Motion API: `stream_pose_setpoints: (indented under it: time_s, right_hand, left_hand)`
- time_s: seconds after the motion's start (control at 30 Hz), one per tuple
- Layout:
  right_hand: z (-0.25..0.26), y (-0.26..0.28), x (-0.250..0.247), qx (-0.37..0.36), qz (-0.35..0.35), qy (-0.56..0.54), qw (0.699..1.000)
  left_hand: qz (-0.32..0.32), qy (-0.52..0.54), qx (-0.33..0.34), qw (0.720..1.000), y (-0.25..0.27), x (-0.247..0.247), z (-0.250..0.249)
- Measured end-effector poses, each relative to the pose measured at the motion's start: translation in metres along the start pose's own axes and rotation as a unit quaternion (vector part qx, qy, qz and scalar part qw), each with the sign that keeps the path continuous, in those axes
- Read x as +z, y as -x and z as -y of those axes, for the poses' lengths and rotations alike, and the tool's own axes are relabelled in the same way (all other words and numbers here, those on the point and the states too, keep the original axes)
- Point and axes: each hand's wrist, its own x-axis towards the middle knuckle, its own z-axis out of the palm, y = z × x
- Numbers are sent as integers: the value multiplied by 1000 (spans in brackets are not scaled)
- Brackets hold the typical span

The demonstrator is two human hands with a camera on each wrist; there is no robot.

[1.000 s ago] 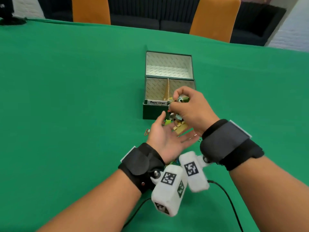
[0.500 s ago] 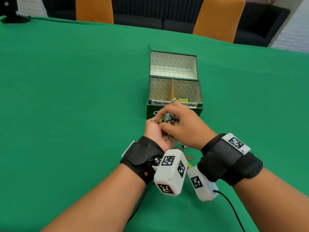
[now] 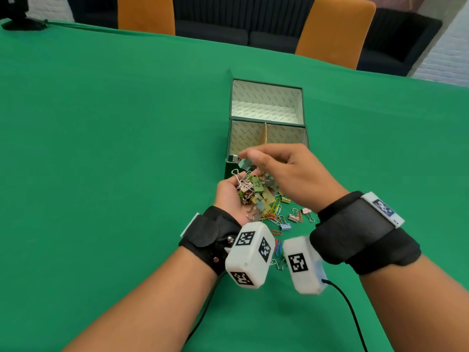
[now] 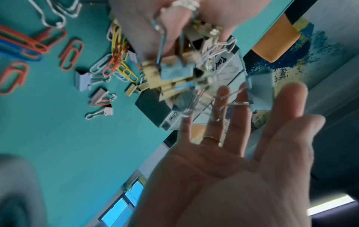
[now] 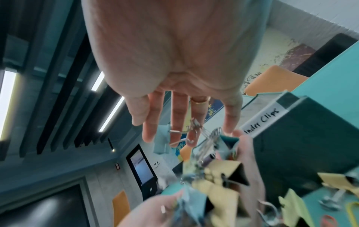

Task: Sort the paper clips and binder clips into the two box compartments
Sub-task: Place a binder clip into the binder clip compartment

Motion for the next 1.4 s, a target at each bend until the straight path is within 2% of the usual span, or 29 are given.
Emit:
stream_pose_setpoints:
  time_s: [0.37,0.87,0.97,1.27,1.33,1.4]
  right_hand:
    - [-11,-4,-2,-9,-114,-73,991]
    - [-9,-15,2,29,-120,-221,967]
    - [-14,-15,-2,46,-132,-182,973]
    - [-30,-41,-45,89,-264,-46,959]
    - [-33,-46,-47,100,-257,-3,961]
    - [-34,-43,-45,129,-186,86,970]
  left_hand:
    - [4,18,-5,1000,-13,-13,-13]
    - [26,98,-5,995,-13,-14,-15]
    - [23,97,-1,995,-14,-14,-14]
    - [29,100,3,995,-11,-13,-14]
    - [28,100,4,995,-10,-12,-14]
    - [28,102,2,994,-9,-12,-13]
